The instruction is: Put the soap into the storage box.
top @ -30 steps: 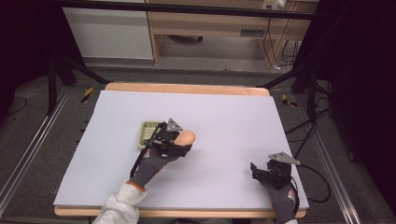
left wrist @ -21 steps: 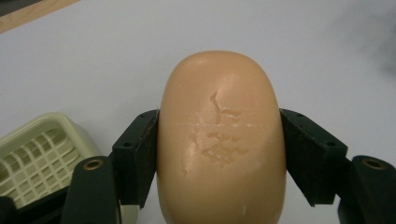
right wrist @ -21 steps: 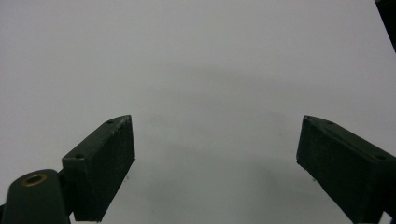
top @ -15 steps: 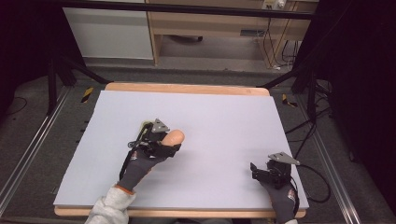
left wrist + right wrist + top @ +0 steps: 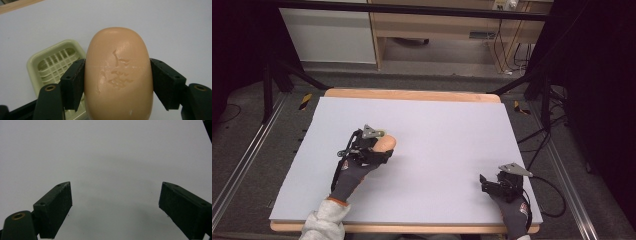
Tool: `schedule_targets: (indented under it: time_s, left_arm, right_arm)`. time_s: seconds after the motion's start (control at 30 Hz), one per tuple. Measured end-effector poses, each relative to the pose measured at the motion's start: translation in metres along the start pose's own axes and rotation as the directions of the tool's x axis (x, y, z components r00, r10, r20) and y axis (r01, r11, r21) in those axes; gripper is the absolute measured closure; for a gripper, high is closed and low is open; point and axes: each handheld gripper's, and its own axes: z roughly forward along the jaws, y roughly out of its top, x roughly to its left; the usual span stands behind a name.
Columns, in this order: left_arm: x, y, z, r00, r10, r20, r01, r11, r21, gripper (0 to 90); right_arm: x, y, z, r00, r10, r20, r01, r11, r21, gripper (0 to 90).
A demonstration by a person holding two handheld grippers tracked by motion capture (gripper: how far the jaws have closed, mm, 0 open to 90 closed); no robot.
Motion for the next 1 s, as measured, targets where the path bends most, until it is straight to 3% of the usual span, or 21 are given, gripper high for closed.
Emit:
schedule_targets:
  time_s: [0.1,0.27,1.0]
  left_arm:
    - [0.008,-0.002,0.001,0.9996,-0.024,-0.014,0.024,0.9997,0.000,31.7]
    - [0.015,-0.002,0.006,0.9986,-0.030,-0.043,0.031,0.9994,0.013,31.7]
    - [0.037,-0.003,0.023,0.9910,-0.100,-0.089,0.101,0.9948,0.008,31.7]
  right_arm:
    - [0.000,0.000,0.000,1.0000,-0.001,-0.001,0.001,1.000,-0.002,11.7]
    - [0.001,0.000,0.000,1.0000,-0.001,-0.002,0.001,1.000,0.001,11.7]
    - [0.002,0.001,0.001,1.0000,-0.004,-0.003,0.004,1.000,0.000,11.7]
